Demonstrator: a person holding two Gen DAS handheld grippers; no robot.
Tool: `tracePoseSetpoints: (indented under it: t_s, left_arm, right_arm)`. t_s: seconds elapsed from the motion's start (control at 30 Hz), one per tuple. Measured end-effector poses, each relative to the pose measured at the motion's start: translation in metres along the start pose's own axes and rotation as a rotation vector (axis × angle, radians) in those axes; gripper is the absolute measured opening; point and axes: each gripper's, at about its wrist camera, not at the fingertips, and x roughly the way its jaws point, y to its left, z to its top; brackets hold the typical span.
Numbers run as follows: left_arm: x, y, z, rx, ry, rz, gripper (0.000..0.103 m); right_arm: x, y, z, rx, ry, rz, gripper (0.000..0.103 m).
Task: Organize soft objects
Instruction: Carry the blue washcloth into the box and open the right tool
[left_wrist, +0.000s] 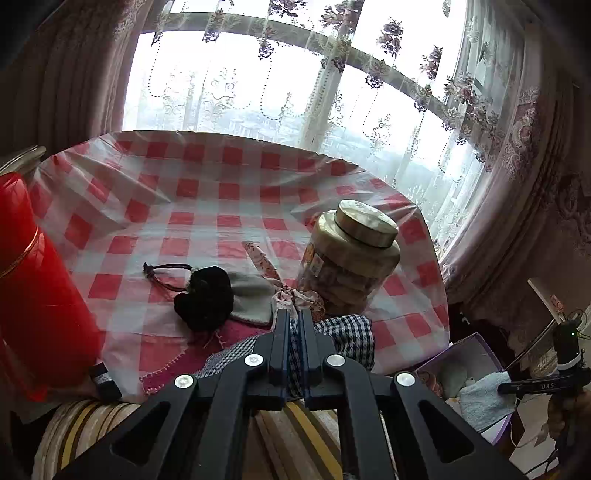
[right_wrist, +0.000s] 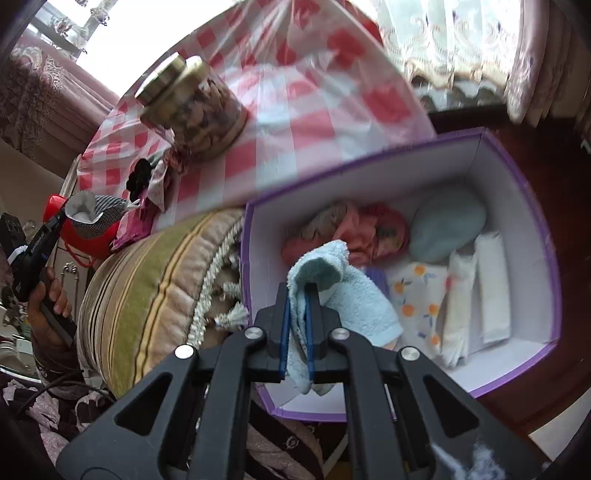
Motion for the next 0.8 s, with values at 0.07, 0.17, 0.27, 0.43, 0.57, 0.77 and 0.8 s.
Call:
tracePoseSetpoints:
  t_s: [0.07,0.17,0.27,0.43,0.57,0.77,0.8]
  left_arm:
    - [0.001,-0.009,0.001,0.021,0.006,0.005,0.001]
    - [0.001,-0.017,0.002,0.04,0.007,0.012,0.001]
    - [0.006,-0.021,0.002,0.046,0.021,0.016,0.001]
    - [0.021,-0.019,-0.002,0.022,0.091,0.022,0.004]
    - [0.026,-0.015,-0.004,0.031,0.124,0.044,0.013]
    - [0.026,-0.005,-0.004,0.023,0.154,0.05,0.061]
    - [0.026,-0.003,-0.004,0.027,0.161,0.056,0.061]
  right_arm:
    - [0.01,-0.001,-0.005,-0.001,0.027,0.032,0.01]
    - [0.023,-0.001,-0.016,-0.003,0.063,0.099,0.01]
    - [0.049,-0.004,-0.029,-0.02,0.158,0.116,0.01]
    - [0.095,-0.017,-0.043,-0.086,0.334,0.002,0.01]
    - [0.117,-0.023,-0.044,-0.148,0.417,-0.116,0.013]
    - [0.143,-0.032,-0.052,-0.219,0.485,-0.257,0.03]
    - [0.144,-0.033,-0.053,-0.237,0.478,-0.3,0.03]
